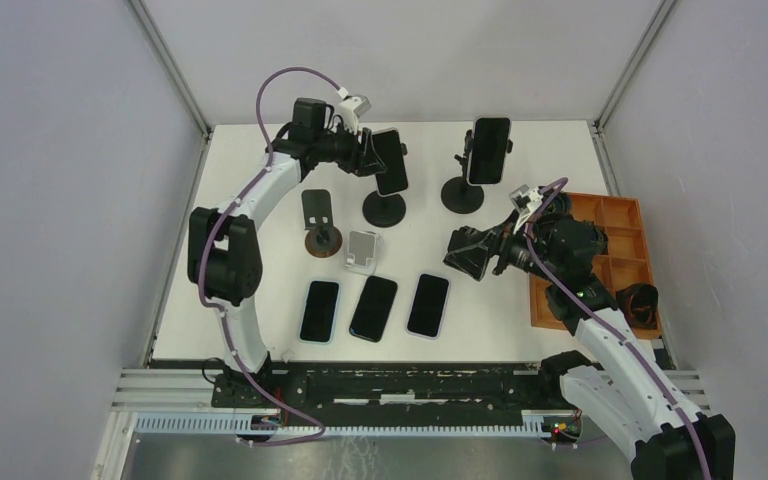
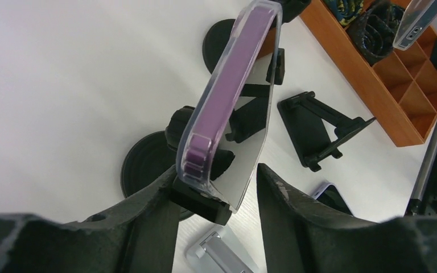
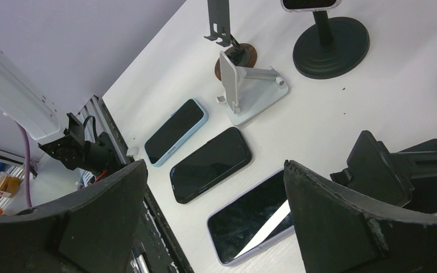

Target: Remove the phone from the phone stand

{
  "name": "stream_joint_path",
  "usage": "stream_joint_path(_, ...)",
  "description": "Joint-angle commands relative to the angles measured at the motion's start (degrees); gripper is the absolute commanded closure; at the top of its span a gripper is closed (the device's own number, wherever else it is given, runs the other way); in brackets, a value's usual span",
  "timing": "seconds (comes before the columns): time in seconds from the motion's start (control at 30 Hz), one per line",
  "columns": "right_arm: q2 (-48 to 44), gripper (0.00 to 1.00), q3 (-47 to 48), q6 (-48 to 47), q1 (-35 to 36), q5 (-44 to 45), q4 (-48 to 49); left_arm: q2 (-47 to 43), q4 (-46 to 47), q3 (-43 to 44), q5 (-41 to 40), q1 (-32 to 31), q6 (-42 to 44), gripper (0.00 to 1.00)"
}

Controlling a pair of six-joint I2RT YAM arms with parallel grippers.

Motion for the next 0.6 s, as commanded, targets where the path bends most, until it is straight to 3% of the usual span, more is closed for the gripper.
stream_joint_path(0.0, -1.1, 0.05, 0.04, -0.26, 0.45, -0.78, 0.11, 0.27, -1.38, 3.58, 4.91, 0.01, 3.15, 0.46)
stream_joint_path(0.23, 0.13, 0.06, 1.17, -0.9, 0.57, -1.56, -0.65, 1.96, -4.32, 9.13, 5.22, 0.01, 4.28, 0.69)
stream_joint_path(0.4, 0.25, 0.08, 1.43, -1.47, 0.59, -1.43, -1.35, 1.43, -7.87, 12.62, 4.19, 0.01, 7.68, 0.97)
stream_joint_path(0.57, 0.6, 0.08, 1.97, -1.3, 0.61, -1.26, -1.65, -0.89, -12.64, 14.16, 6.03, -0.04, 11.17, 0.98)
